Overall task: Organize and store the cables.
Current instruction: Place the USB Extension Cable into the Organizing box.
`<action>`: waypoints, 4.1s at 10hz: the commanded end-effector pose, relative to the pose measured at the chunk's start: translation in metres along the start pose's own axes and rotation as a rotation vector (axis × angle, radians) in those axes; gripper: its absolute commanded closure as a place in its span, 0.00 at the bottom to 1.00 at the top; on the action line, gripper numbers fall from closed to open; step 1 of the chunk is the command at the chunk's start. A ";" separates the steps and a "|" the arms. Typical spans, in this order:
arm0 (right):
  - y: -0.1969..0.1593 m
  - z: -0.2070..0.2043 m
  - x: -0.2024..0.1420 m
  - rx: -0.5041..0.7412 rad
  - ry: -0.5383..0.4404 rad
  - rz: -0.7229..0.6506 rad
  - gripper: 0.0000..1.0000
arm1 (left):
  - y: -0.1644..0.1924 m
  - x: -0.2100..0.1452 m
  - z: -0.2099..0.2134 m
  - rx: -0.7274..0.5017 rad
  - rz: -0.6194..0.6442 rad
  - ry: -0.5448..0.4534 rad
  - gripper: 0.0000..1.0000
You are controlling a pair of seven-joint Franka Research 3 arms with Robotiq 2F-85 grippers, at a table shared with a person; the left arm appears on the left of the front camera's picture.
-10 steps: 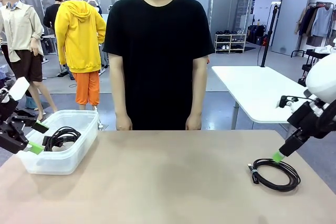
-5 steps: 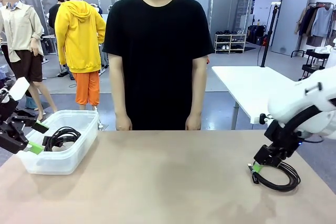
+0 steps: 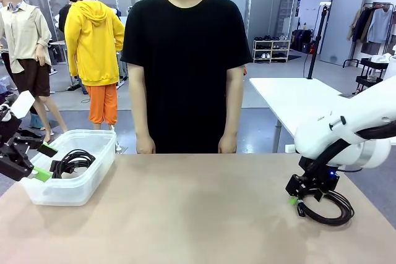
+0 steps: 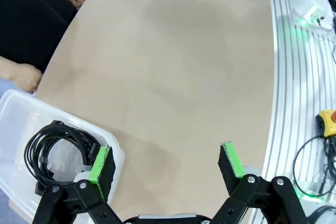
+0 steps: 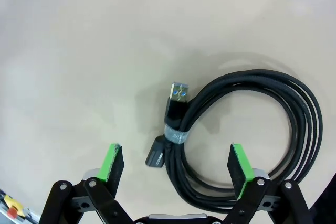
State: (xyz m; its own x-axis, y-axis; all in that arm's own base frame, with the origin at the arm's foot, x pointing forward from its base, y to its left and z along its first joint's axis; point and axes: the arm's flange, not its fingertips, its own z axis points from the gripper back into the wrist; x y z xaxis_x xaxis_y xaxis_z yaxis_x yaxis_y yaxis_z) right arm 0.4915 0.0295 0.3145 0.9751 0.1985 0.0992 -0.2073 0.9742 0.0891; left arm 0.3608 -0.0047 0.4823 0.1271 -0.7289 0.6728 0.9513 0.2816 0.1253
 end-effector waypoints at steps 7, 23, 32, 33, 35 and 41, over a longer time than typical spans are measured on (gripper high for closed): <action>0.018 -0.027 0.017 -0.100 0.032 -0.103 0.68 | 0.001 0.002 0.000 0.005 0.011 0.001 0.00; 0.165 0.061 0.031 0.068 0.016 0.070 1.00 | 0.001 0.002 0.000 0.005 0.011 0.001 0.00; 0.336 -0.009 0.051 0.132 0.072 0.256 1.00 | 0.001 0.002 0.000 0.005 0.011 0.001 0.00; 0.340 -0.008 0.050 0.151 0.053 0.258 1.00 | 0.001 0.002 0.000 0.005 0.011 0.001 0.00; 0.341 -0.012 0.049 0.217 0.015 0.283 1.00 | 0.001 0.002 0.000 0.005 0.011 0.001 0.00; 0.325 0.009 0.038 0.292 0.006 0.308 0.21 | 0.001 0.002 0.000 0.005 0.011 0.001 0.00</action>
State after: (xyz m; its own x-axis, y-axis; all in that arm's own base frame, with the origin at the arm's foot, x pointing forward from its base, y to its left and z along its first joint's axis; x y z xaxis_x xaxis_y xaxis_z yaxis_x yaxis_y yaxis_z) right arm 0.4724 0.3704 0.3507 0.8723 0.4689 0.1390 -0.4880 0.8158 0.3103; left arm 0.3608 -0.0050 0.4823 0.1269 -0.7292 0.6724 0.9514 0.2812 0.1253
